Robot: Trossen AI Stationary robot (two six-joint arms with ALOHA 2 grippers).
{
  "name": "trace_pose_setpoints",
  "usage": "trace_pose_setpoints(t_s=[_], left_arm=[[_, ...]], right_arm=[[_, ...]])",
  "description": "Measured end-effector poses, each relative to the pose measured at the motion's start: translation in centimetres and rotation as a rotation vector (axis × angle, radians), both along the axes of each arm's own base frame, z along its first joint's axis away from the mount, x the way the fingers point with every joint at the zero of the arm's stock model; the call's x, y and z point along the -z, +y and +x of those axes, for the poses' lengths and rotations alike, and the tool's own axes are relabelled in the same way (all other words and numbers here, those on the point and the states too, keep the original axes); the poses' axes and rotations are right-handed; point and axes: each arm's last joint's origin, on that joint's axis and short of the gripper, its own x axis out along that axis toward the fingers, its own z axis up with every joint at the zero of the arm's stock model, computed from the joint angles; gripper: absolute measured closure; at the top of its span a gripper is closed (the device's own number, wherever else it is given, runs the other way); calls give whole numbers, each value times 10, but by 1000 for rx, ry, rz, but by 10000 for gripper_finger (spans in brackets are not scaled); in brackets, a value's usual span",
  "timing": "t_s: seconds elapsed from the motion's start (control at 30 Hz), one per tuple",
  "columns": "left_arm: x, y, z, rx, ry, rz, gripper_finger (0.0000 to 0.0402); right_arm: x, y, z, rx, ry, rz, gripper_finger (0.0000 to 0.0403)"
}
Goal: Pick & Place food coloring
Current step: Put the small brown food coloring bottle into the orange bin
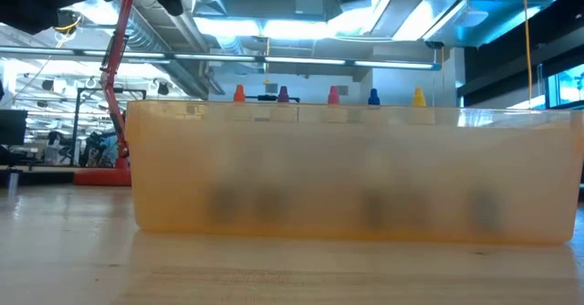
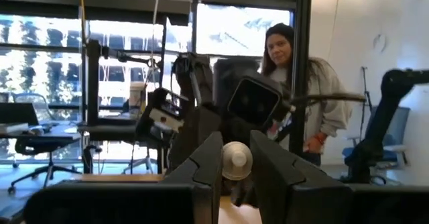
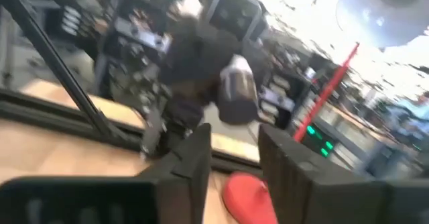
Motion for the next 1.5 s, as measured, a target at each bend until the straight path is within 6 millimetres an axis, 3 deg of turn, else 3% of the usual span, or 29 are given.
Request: trace_pose_setpoints(t_s=[0.27,0.5,0.7,0.97,1.23,1.5], left_arm=[[-1,-5,12,82,159,52,348],[-14,-20,48,147,479,122,349],[-3,-47,85,210,682,177,349],[22,-82,119,135,877,158,349],[54,-92,142,53,962,122,348],[65,-98,156,73,982,148,348]], right_arm=[[-26,39,-44,62,198,18,207],[-41,45,-98,139,399,281,203],[-46,47,-132,184,480,451,204],[-44,56,-142,169,513,499,204],[-43,62,-146,135,538,495,205],[-40,60,-148,159,565,497,205]])
